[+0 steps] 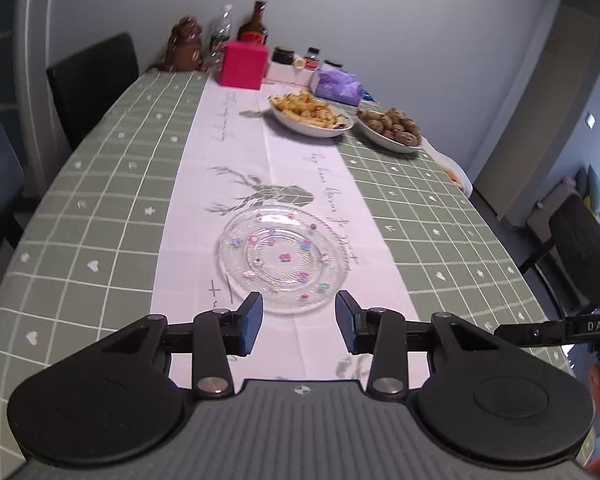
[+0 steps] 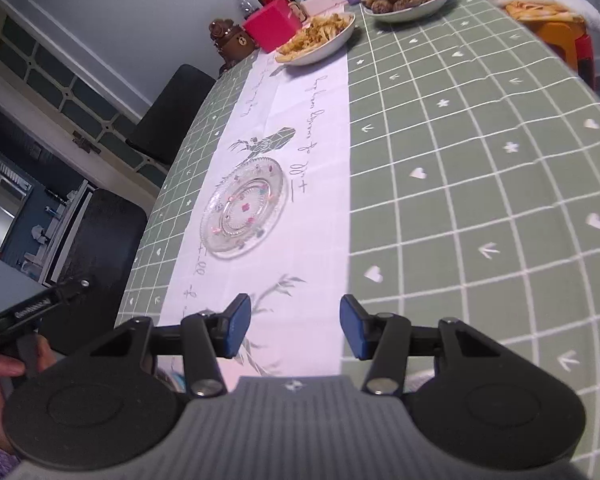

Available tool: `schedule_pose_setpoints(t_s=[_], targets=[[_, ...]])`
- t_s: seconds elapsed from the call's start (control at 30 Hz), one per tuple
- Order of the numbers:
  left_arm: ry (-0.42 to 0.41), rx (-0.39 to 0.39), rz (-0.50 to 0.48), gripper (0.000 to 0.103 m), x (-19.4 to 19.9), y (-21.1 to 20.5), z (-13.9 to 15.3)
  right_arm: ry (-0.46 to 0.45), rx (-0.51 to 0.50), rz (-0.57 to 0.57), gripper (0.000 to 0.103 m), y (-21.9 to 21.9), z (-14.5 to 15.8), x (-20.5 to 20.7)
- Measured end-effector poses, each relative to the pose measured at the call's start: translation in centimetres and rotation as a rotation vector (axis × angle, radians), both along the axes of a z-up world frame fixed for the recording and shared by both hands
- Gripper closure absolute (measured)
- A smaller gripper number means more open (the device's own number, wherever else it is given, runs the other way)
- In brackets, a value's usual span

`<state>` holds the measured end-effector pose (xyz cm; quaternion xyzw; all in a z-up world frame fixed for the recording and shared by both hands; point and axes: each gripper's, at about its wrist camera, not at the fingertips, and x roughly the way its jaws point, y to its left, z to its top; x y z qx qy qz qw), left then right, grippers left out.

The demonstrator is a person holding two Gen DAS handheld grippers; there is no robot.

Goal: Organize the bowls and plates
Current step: 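Reach the left gripper to the second glass flower plate and grip its rim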

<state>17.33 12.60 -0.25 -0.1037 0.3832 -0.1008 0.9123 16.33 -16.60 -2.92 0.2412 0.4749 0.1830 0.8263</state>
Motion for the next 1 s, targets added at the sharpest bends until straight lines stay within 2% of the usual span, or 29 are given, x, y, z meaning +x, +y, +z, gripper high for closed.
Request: schedule_pose_setpoints(t_s=[0.2, 0.23, 0.33, 0.5, 0.63, 0.73, 0.93, 1.0], targets=[[0.040, -0.141, 0.107, 0.057, 3.8, 3.9, -4.1, 0.034, -0.018, -0.024, 0.053, 3.2, -1.2, 4.9], [0.049, -0.159, 0.119, 0.057, 4.3, 4.3, -4.7, 0.047, -0.010, -0.032, 0.053, 3.5, -1.5, 5.7], [0.033, -0.163, 0.144, 0.057, 5.7, 5.1, -6.0, 0.065, -0.018, -0.042, 0.062, 4.7, -2.4, 7.9], [0.045, -0.262, 0.187, 0.057, 7.7, 6.4, -7.7, 0.063, -0.056, -0.039, 0.062, 6.7, -3.8, 11.1], [0.055, -0.255, 0.193, 0.057, 8.7, 6.3, -8.8, 0.065, -0.054, -0.047, 0.062, 7.6, -4.9, 13.0], [0.069, -0.280, 0.204, 0.057, 9.1, 6.5, -9.5, 0.047, -0.070, -0.040, 0.063, 8.3, -5.2, 14.0], [0.051, -0.287, 0.216, 0.057, 9.5, 6.6, -10.0, 0.034, -0.105, -0.050, 0.071, 9.0, -5.9, 15.2], [0.050, -0.260, 0.201, 0.064, 9.6, 6.3, -9.9, 0.032, -0.117, -0.055, 0.072, 9.1, -6.2, 15.5]])
